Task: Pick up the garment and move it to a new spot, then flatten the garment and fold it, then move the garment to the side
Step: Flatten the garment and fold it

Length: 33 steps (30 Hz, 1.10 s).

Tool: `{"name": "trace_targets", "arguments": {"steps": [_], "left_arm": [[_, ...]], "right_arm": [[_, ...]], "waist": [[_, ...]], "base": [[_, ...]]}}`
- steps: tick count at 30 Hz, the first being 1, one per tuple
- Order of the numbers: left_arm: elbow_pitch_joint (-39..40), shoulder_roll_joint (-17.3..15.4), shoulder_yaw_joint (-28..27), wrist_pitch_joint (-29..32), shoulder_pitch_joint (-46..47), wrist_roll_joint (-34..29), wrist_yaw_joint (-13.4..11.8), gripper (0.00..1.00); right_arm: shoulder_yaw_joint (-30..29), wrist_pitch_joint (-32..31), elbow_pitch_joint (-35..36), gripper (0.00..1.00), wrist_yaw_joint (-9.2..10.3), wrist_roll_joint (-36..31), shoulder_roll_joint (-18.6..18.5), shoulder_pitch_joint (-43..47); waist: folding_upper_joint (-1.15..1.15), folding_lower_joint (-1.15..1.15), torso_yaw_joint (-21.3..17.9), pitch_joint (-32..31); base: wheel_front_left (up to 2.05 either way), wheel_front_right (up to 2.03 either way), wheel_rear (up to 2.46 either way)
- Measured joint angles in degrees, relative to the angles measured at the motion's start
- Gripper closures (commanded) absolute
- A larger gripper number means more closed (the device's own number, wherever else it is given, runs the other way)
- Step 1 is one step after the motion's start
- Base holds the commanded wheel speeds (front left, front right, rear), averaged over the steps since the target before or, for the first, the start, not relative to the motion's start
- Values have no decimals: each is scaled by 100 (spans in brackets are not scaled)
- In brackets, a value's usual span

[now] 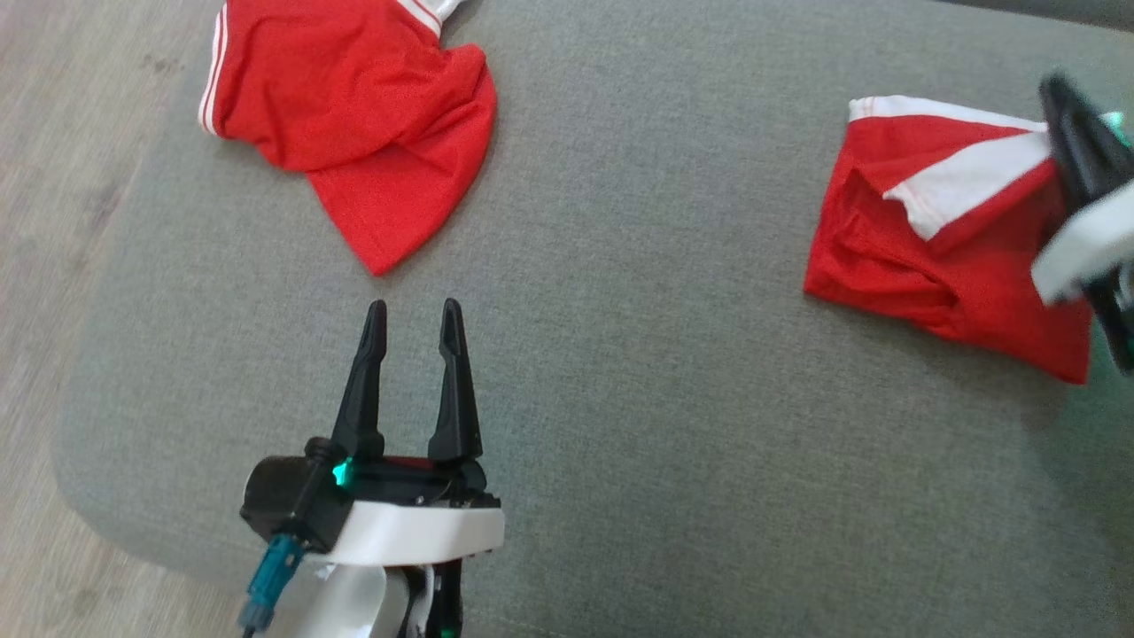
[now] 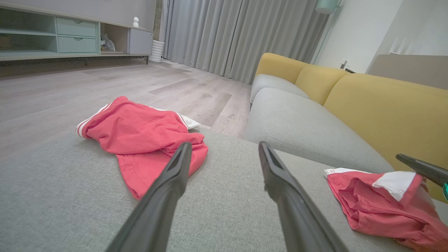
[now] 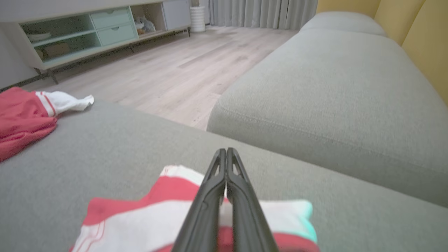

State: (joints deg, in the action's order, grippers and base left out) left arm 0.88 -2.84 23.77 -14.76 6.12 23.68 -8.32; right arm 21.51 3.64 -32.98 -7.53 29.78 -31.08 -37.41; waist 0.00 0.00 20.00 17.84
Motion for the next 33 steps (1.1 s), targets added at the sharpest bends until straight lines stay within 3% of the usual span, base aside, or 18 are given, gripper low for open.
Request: {"name": "trace_targets", "arguments": {"steps": [6, 11, 15, 23, 33], "left_arm": [[-2, -1, -34, 0, -78, -8, -19, 0], [-1, -1, -71, 0, -88, -8, -26, 0], [1, -1, -41, 0, -88, -5, -25, 0], [26, -1, 92, 1, -62, 220, -33, 0], [67, 0, 257, 1, 21, 376, -77, 0]], "right_arm": [[-234, -600, 1057, 100, 0, 158, -608, 1016], [-524, -1396, 2023, 100, 0, 242, -671, 1705], [-676, -2092, 2354, 100, 0, 326, -642, 2064], [-679, -2759, 2161, 100, 0, 393, -526, 1602], [-480, -2550, 1292, 100, 0, 302, -546, 271]], "waist": [[0, 0, -71, -159], [0, -1, -115, -251], [0, -1, -51, -258], [0, 0, 248, -34], [0, 0, 625, 309]], "base": [[0, 0, 0], [0, 0, 0], [0, 0, 0], [0, 0, 0], [0, 0, 0]]}}
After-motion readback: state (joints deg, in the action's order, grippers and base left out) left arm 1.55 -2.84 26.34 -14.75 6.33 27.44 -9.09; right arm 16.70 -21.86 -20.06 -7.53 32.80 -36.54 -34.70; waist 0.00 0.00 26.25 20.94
